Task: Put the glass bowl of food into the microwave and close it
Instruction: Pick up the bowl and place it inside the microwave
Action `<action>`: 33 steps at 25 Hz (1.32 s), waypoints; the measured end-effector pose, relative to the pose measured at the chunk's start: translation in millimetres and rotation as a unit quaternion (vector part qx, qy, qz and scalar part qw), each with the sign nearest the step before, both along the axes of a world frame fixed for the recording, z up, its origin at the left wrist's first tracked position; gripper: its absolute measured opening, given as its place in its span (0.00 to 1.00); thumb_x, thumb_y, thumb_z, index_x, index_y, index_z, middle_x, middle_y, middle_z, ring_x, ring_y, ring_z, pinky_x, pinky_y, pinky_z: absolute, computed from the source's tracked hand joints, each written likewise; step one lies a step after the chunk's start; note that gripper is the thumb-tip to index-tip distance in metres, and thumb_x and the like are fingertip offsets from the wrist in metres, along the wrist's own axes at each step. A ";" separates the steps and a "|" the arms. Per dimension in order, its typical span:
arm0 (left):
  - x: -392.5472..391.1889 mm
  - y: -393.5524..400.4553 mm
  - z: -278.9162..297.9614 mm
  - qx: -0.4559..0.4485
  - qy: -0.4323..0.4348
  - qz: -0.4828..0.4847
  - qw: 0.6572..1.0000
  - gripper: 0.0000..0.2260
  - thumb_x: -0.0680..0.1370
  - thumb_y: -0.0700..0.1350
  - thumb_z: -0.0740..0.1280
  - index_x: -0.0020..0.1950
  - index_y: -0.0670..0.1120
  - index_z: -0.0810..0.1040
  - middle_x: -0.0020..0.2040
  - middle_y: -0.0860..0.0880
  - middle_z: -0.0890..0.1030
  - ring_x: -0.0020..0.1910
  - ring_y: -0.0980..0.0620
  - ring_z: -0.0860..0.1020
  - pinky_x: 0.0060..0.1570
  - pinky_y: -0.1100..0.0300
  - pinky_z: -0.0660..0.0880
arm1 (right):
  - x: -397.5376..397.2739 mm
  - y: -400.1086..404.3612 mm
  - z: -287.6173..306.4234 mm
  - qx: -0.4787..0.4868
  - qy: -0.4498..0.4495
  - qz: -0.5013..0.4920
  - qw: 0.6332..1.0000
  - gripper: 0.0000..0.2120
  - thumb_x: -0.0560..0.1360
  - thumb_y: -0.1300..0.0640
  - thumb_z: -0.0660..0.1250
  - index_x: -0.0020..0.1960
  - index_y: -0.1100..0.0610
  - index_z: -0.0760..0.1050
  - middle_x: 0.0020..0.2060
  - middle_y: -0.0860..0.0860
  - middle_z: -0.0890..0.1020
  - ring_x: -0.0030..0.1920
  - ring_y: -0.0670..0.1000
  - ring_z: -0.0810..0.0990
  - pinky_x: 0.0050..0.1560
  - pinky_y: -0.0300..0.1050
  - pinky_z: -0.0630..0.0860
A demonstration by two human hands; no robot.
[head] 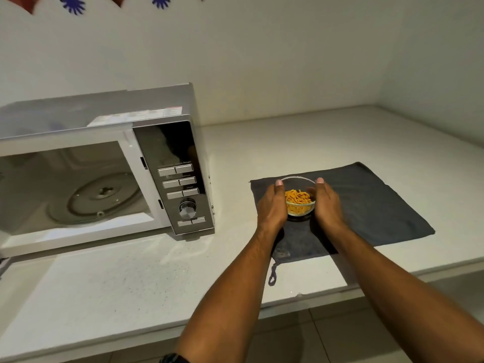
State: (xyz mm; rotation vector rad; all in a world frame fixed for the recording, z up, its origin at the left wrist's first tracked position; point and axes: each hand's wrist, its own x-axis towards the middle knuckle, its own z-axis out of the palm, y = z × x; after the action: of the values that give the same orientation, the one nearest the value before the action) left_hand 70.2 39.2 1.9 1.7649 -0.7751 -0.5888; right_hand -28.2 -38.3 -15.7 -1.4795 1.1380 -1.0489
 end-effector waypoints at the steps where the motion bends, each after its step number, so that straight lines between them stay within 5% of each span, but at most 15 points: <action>1: -0.1 -1.7 -0.1 0.001 0.005 -0.003 1.000 0.26 0.84 0.61 0.48 0.71 0.46 0.72 0.68 0.44 0.77 0.65 0.45 0.75 0.66 0.51 0.70 | 3.5 0.2 -0.2 0.000 0.001 0.007 1.000 0.24 0.83 0.41 0.49 0.57 0.55 0.77 0.54 0.54 0.83 0.52 0.54 0.82 0.55 0.50 0.76; 6: -0.6 3.6 2.0 0.000 0.000 0.013 1.000 0.28 0.83 0.63 0.45 0.72 0.48 0.70 0.67 0.45 0.77 0.61 0.47 0.76 0.55 0.58 0.68 | 18.4 8.0 1.1 0.025 -0.039 -0.019 0.999 0.20 0.83 0.42 0.50 0.48 0.51 0.76 0.49 0.56 0.84 0.47 0.54 0.84 0.51 0.51 0.80; 10: 1.7 25.7 9.8 -0.013 -0.046 0.081 0.996 0.26 0.82 0.63 0.46 0.62 0.48 0.74 0.55 0.47 0.81 0.50 0.49 0.79 0.48 0.56 0.72 | 30.5 31.4 7.1 -0.008 -0.036 -0.022 0.999 0.25 0.83 0.41 0.48 0.53 0.57 0.78 0.48 0.55 0.84 0.48 0.55 0.83 0.52 0.52 0.79; 14: 3.2 66.3 17.9 -0.060 -0.108 0.153 0.980 0.20 0.84 0.57 0.49 0.53 0.47 0.76 0.44 0.50 0.82 0.41 0.52 0.80 0.38 0.60 0.71 | 37.8 76.2 21.5 -0.047 -0.040 -0.032 0.998 0.23 0.81 0.39 0.47 0.47 0.49 0.77 0.41 0.48 0.82 0.40 0.46 0.81 0.39 0.42 0.74; 19: 10.5 130.6 21.9 -0.095 -0.149 0.201 0.964 0.23 0.81 0.59 0.48 0.52 0.47 0.78 0.42 0.50 0.83 0.41 0.52 0.81 0.40 0.56 0.77 | 47.4 141.0 28.8 -0.078 -0.061 0.009 0.995 0.26 0.80 0.37 0.46 0.50 0.51 0.77 0.41 0.47 0.82 0.41 0.46 0.81 0.37 0.41 0.73; 24: 34.4 194.7 15.9 -0.110 -0.192 0.275 0.936 0.26 0.80 0.61 0.46 0.48 0.48 0.78 0.37 0.53 0.81 0.35 0.58 0.80 0.32 0.68 0.71 | 71.4 202.1 27.4 -0.095 -0.040 0.085 0.991 0.21 0.80 0.35 0.45 0.53 0.44 0.73 0.41 0.41 0.81 0.39 0.40 0.81 0.35 0.32 0.73; 33: 110.3 288.4 15.3 -0.143 -0.221 0.379 0.887 0.27 0.81 0.59 0.47 0.49 0.47 0.82 0.40 0.52 0.85 0.39 0.54 0.82 0.39 0.57 0.79 | 148.5 285.0 26.1 -0.062 -0.083 0.258 0.960 0.23 0.81 0.38 0.49 0.61 0.51 0.74 0.45 0.43 0.82 0.42 0.32 0.81 0.32 0.26 0.74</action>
State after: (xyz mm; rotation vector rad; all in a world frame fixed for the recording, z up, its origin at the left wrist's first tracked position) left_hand 180.5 327.6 17.2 1.7581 -0.3730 0.4468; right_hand 120.3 246.7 10.5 -1.6338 0.5260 -0.8639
